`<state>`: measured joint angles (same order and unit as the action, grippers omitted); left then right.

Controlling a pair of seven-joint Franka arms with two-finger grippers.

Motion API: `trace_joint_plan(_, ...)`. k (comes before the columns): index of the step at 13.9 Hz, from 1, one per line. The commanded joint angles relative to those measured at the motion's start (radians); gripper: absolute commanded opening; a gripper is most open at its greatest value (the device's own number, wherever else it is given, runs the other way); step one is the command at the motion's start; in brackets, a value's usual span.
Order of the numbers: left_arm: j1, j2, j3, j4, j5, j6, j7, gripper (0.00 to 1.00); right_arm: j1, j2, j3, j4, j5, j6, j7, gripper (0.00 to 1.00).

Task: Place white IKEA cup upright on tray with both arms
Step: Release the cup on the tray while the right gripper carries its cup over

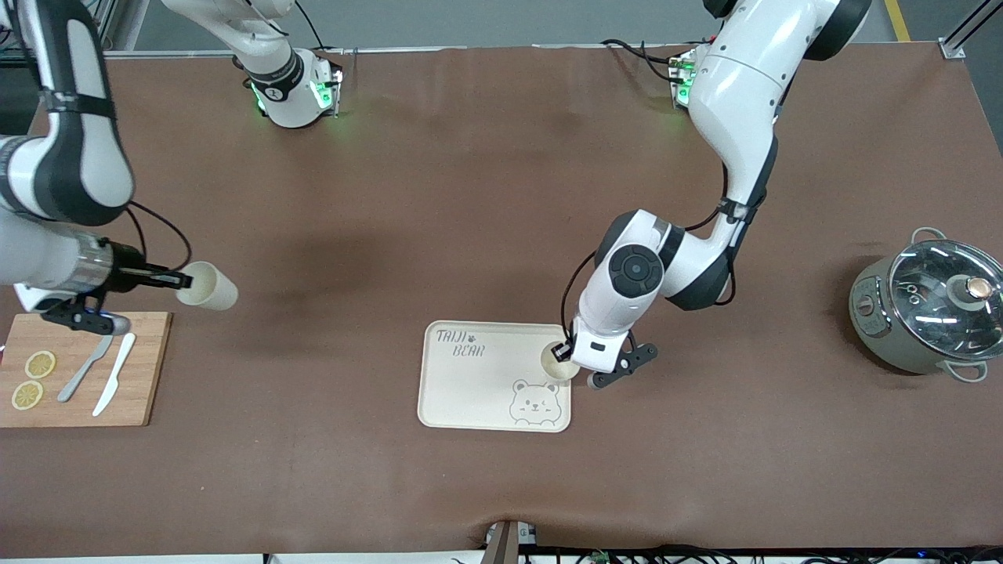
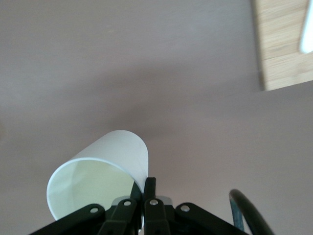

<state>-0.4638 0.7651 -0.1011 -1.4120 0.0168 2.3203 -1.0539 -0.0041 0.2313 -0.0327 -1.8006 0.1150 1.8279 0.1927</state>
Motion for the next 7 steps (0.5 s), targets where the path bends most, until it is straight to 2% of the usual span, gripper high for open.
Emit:
trace_joint_plan(1, -0.024, 0.023, 0.012, 0.036, -0.015, -0.019, -0.024, 0.0, 0.12, 0.035, -0.007, 0.055, -0.002, -0.01, 0.189, 0.0)
trace_joint_plan(3, -0.025, 0.025, 0.012, 0.036, -0.015, -0.019, -0.026, 0.0, 0.195, 0.1, -0.007, 0.137, -0.001, -0.015, 0.359, 0.0)
trace_joint_plan(4, -0.026, 0.026, 0.012, 0.036, -0.015, -0.019, -0.032, 0.05, 0.226, 0.126, -0.006, 0.164, 0.008, -0.013, 0.425, 0.0)
trace_joint_plan(5, -0.024, 0.028, 0.012, 0.036, -0.015, -0.018, -0.032, 0.26, 0.257, 0.153, -0.006, 0.191, 0.044, -0.01, 0.482, 0.0)
trace_joint_plan(6, -0.024, 0.029, 0.012, 0.036, -0.015, -0.013, -0.034, 0.67, 0.274, 0.18, -0.006, 0.229, 0.081, -0.01, 0.525, 0.0)
trace_joint_plan(7, -0.025, 0.026, 0.014, 0.036, -0.006, -0.012, -0.029, 1.0, 0.291, 0.21, -0.006, 0.266, 0.11, -0.01, 0.566, 0.0)
